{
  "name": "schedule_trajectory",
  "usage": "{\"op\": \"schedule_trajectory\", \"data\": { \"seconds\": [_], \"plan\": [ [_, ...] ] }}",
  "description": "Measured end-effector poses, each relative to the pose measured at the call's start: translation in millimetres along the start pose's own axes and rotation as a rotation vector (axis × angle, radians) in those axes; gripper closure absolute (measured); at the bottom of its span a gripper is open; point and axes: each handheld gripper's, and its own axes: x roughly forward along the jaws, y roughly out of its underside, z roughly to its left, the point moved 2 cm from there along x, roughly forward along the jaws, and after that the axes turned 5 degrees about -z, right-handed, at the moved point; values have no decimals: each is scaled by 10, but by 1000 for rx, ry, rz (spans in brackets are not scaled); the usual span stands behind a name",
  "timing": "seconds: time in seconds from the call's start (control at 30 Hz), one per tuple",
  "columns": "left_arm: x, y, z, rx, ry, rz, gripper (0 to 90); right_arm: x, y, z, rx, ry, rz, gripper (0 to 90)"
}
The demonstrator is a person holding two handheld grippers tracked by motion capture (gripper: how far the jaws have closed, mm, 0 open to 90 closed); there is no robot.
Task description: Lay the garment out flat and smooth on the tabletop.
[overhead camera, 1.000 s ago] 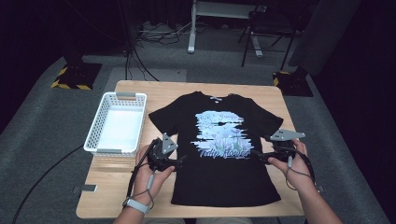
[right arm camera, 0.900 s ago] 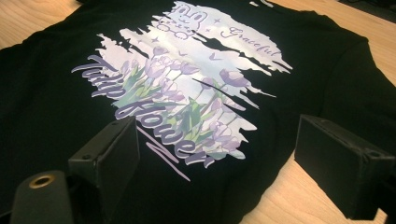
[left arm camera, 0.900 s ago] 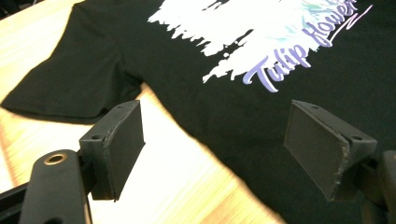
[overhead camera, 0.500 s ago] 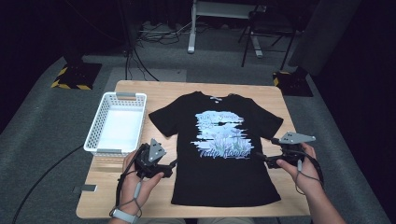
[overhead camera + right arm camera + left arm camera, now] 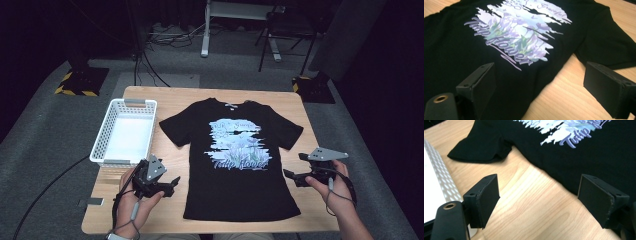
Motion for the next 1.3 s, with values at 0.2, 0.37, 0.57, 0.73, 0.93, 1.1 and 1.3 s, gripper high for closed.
{"op": "schedule_trajectory", "data": {
  "seconds": [0.2,0.37,0.57,0.73,0.93,1.1,1.3],
  "plan": [
    [-3,20,8,-2,-1,3,170,-21,38,-20,3,2,5,112],
    [-52,247,121,-22,-25,26,170,-114,214,-146,33,35,17,115],
    [-81,338,164,-25,-27,39,169,-164,357,-215,46,53,28,115],
    [-99,421,201,-32,-37,49,169,-214,454,-260,59,64,34,115],
    [-112,539,258,-49,-42,71,169,-260,573,-320,75,71,46,113],
    [-120,623,310,-69,-52,91,168,-285,704,-378,88,79,53,112],
    [-122,746,352,-104,-47,110,166,-297,871,-436,107,94,77,111]
  ]
}}
